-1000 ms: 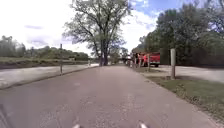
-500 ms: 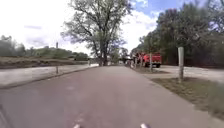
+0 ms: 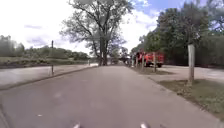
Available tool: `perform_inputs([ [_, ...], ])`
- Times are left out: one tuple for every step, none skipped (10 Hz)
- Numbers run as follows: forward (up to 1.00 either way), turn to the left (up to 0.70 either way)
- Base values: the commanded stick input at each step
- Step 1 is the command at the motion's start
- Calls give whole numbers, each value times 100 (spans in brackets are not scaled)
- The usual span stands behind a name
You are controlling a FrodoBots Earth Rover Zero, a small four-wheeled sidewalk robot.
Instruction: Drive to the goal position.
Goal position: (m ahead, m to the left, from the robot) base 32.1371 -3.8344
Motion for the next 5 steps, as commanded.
perform_inputs([
  [100, 0],
  [100, 0],
  [100, 0],
  [100, 0],
  [100, 0],
])
